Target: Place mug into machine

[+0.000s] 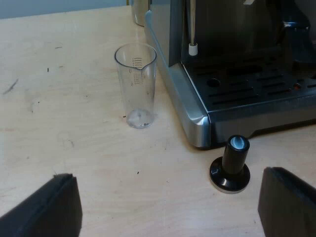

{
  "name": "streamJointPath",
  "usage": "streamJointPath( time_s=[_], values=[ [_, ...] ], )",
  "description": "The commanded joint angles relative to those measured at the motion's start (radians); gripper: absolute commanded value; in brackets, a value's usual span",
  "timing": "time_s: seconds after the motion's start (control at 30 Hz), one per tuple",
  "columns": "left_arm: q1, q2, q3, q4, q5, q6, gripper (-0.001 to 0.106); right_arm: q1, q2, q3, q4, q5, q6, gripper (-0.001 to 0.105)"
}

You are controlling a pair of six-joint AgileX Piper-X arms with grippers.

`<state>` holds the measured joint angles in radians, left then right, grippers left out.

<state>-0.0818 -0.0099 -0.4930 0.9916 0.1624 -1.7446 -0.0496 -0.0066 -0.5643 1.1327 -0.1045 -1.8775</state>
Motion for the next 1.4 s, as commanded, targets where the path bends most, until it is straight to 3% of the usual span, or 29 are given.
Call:
streamJointPath(
  time_s=[0.03,0.2,0.33,0.47,0.7,0.83,1.07,1.4],
  values=[
    [0.002,-0.041,-0.002,-0.011,0.008,-0.001,0.079,-0.006,-0.045,-0.003,-0.006,0.003,-0.003,0.067],
    [0.002,-0.041,-0.002,-0.011,0.058,-0.003,0.079,-0.006,-0.045,-0.003,-0.006,0.003,-0.003,0.067],
    [-0.001,-0.037,-0.002,-0.014,0.067,-0.044,0.079,-0.006,-0.045,-0.003,-0.015,0.017,-0.003,0.067],
    [-0.02,-0.013,-0.02,-0.018,0.119,-0.075,0.079,-0.006,-0.041,-0.023,-0.006,0.04,-0.003,0.067],
    [-0.084,0.078,-0.081,-0.021,0.126,-0.078,0.079,-0.006,-0.041,-0.07,0.009,0.041,-0.003,0.067],
    [-0.14,0.15,-0.108,-0.072,0.157,-0.078,0.079,-0.006,-0.029,-0.091,0.018,0.041,-0.003,0.066],
    [-0.272,0.269,-0.134,-0.205,0.172,-0.078,0.079,-0.006,0.1,-0.151,0.038,0.028,-0.005,0.053],
    [-0.451,0.414,-0.134,-0.367,0.189,-0.078,0.079,-0.006,0.262,-0.209,-0.022,-0.059,-0.033,0.054]
  ],
)
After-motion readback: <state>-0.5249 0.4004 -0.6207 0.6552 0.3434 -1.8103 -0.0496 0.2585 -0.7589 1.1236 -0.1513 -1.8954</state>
